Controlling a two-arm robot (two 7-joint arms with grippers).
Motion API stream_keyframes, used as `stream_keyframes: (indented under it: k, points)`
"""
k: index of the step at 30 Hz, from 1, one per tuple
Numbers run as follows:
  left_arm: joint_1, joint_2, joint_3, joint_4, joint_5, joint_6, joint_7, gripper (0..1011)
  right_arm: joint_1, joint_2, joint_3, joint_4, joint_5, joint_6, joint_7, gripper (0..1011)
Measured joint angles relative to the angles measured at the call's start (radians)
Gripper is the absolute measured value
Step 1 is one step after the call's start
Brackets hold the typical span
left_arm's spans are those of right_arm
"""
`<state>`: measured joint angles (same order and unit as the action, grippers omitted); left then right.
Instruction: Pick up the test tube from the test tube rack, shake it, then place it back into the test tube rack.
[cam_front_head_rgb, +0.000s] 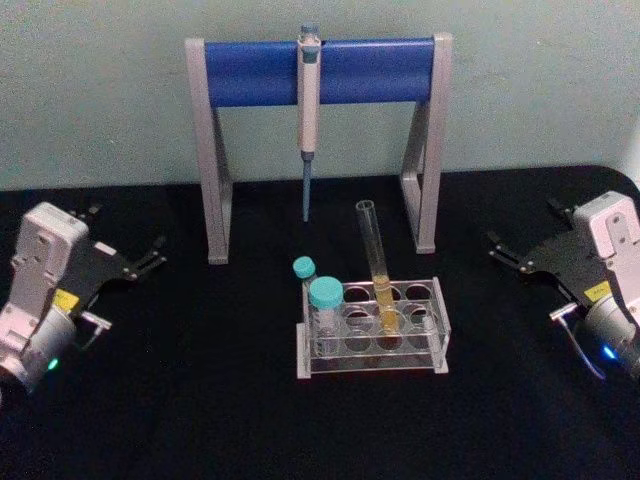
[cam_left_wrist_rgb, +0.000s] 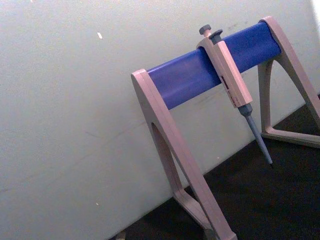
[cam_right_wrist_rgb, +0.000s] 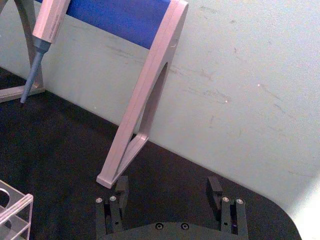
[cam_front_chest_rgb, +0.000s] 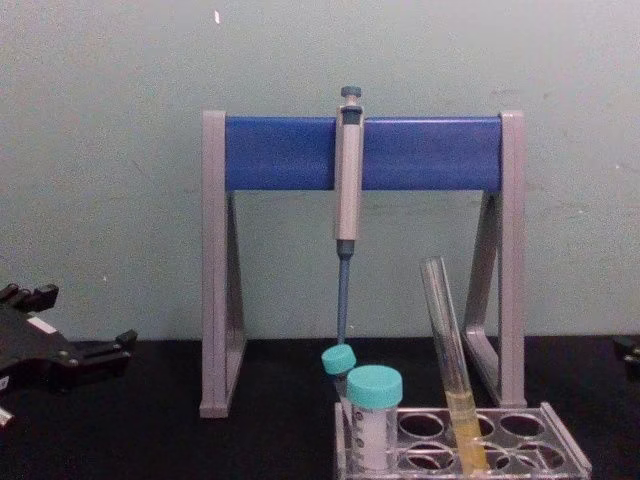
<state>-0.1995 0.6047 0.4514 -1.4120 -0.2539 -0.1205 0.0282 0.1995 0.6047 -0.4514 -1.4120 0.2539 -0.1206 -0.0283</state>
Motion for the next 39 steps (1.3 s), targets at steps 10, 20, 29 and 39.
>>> stream_keyframes:
  k: [10,20,29,39]
  points:
    - [0.0,0.0,0.0,0.0,0.0,0.0,0.0,1001,0.0,0.0,0.0,0.0,0.0,0.0,0.0,1000]
    - [0.0,0.0,0.0,0.0,0.0,0.0,0.0,1002,0.0,0.0,0.0,0.0,0.0,0.0,0.0,1000]
    - [0.0,0.0,0.0,0.0,0.0,0.0,0.0,1001,0.0,0.0,0.0,0.0,0.0,0.0,0.0,1000]
    - [0.0,0.0,0.0,0.0,0.0,0.0,0.0,1001,0.0,0.0,0.0,0.0,0.0,0.0,0.0,1000]
